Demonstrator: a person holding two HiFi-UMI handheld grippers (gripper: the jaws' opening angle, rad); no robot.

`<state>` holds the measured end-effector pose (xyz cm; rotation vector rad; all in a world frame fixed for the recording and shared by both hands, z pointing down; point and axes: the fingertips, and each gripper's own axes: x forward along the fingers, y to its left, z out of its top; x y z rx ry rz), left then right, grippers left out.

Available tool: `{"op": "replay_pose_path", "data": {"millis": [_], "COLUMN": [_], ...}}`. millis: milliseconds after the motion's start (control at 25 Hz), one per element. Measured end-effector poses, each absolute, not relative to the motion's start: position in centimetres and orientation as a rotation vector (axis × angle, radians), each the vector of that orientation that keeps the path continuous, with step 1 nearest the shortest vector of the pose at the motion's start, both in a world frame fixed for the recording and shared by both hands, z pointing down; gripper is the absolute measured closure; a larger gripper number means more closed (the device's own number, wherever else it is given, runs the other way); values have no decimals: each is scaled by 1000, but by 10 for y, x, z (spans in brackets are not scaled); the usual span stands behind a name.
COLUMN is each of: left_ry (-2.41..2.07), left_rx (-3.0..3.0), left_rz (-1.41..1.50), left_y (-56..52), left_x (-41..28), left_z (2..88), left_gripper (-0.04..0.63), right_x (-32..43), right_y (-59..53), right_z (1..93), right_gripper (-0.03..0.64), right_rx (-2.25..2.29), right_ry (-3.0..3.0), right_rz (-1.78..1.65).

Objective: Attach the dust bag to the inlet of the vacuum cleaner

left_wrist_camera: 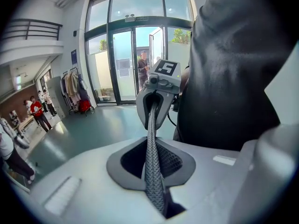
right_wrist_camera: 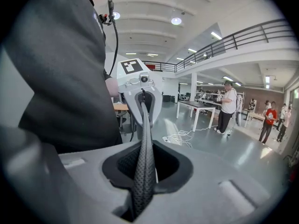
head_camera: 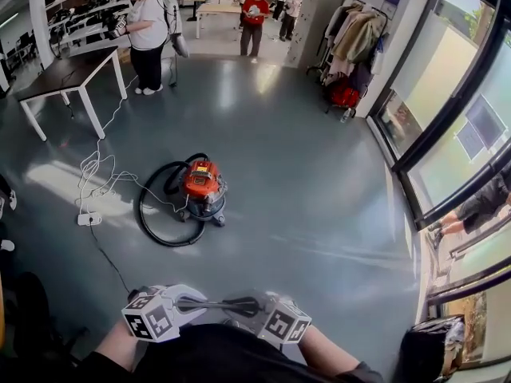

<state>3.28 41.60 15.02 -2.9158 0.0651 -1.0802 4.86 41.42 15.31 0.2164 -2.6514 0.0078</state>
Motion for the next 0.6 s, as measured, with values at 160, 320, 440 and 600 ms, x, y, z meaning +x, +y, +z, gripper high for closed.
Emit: {"op": "replay_pose_path", "data": {"millis": [160,320,440,600], "left_ry": [76,80,67,25], "left_rx": [-2923,-2929,-2938,-2945], "left_rz": [-1080,-1078,-1075,-1056], "left_y": [409,396,382,355], "left_x": [44,45,43,35], "left_z": [150,154,154,156], "left_gripper": [549,549,549,549], "right_x": [60,63,59,50], "right_y": [408,393,380,354], "right_z": [156,163,156,157], "right_gripper": [588,588,588,588], "right_rx": [202,211,202,230], "right_ry": [-2654,-2637,-2637,-2624], "right_rz": [4,12,14,37]}}
